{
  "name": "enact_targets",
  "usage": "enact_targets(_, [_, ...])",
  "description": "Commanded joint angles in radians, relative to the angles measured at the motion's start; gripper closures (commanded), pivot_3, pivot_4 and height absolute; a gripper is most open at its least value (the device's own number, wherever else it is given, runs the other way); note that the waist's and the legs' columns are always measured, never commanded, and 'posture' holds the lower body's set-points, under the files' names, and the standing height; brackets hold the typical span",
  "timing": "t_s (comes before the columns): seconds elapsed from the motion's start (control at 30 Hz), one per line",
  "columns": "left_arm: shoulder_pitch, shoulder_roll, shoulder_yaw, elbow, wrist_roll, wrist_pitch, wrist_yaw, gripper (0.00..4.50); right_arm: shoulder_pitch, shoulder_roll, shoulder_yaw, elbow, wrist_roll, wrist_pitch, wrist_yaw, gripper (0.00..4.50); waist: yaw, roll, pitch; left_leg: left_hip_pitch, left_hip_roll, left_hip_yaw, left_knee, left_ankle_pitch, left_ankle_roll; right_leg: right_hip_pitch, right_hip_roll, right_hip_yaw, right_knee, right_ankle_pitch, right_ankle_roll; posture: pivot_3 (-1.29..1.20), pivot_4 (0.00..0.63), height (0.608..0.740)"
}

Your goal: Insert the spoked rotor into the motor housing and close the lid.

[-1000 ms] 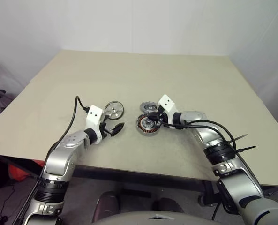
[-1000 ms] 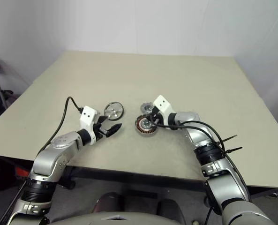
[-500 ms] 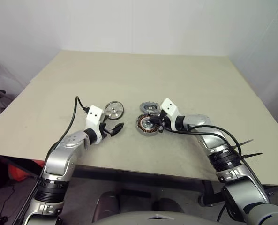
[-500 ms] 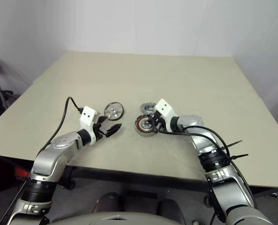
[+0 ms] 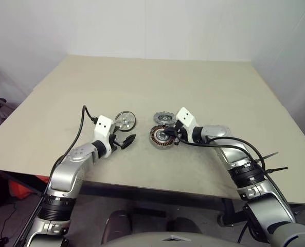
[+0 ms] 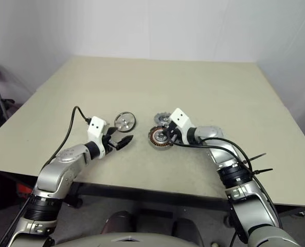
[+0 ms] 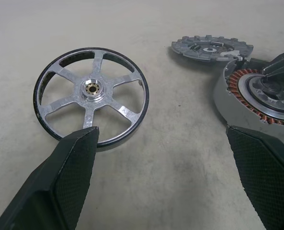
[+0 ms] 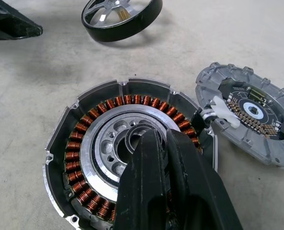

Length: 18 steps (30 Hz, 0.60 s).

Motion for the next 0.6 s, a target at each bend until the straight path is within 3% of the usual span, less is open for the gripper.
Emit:
enact_targets(0.03, [-0.019, 0.009, 0.023, -0.015, 0.0, -0.022, -0.003, 0.0, 0.02, -0.001, 0.012, -0.055, 0.0, 0.009, 0.003, 4.28, 0.0, 0.0, 0.0, 0.0, 0.0, 0.0, 0.0, 0.0, 0.0, 0.0, 0.0, 0.0, 0.0, 0.0, 0.0, 0.0, 0.0, 0.74])
enact_targets(0.6, [-0.016, 0.013, 0.028, -0.002, 0.004, -0.033, -0.003, 0.0, 0.015, -0.022, -0.027, -0.189, 0.046, 0.062, 0.02, 4.28, 0.0, 0.0, 0.0, 0.0, 0.0, 0.0, 0.0, 0.0, 0.0, 0.0, 0.0, 0.0, 0.0, 0.0, 0.0, 0.0, 0.0, 0.74])
